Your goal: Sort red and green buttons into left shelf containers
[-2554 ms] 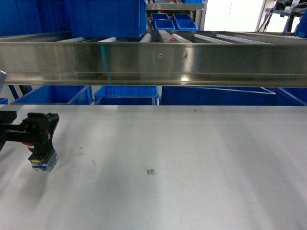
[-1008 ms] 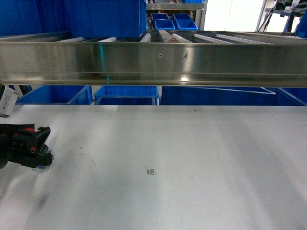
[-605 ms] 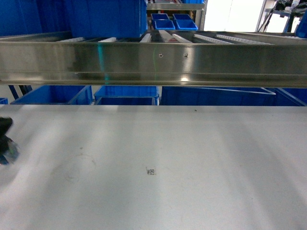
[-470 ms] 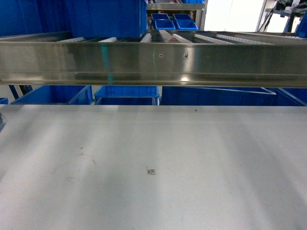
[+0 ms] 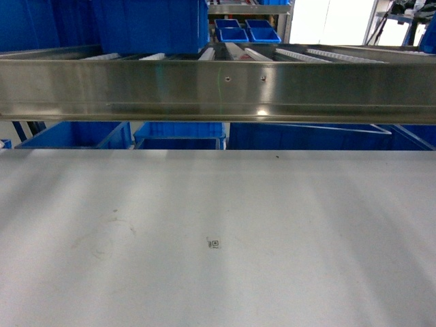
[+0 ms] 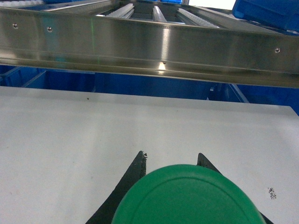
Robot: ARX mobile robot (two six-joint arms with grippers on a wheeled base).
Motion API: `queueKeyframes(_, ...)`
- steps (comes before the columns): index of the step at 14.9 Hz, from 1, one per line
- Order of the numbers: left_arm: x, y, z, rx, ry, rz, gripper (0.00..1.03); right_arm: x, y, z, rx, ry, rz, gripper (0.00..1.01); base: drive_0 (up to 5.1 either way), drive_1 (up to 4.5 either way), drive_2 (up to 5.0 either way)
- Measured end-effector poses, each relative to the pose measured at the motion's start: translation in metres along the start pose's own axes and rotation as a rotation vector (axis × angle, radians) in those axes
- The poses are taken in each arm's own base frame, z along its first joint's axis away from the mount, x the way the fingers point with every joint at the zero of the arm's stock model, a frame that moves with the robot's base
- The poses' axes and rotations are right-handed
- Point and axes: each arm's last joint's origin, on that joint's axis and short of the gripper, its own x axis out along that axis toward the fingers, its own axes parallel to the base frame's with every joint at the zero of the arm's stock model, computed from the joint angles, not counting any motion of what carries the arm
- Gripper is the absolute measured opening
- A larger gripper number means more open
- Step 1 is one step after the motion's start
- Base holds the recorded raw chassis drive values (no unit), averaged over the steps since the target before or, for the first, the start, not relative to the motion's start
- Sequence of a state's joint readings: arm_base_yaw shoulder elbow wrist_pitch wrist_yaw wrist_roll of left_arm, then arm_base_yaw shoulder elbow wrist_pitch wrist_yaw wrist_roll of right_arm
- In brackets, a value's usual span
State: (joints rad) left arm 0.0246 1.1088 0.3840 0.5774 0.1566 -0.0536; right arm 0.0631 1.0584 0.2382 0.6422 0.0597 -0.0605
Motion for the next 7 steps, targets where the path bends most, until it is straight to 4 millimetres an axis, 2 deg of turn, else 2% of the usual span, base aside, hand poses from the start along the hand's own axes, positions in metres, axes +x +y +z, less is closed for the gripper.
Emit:
queueKeyframes(3,-0.0037,0.008,0.0058,0.0,-0.042,0.05,0.33,0.0,0.0,0.0,0.0,0.0,0.0,0.26,0.0,0.0,0.0)
queueKeyframes(7,-0.0022,0.0013,0.0039,0.011,-0.025,-0.007,0.33,0.0,0.0,-0.0001,0.0,0.001,0.0,0.26,0.0,0.0,0.0)
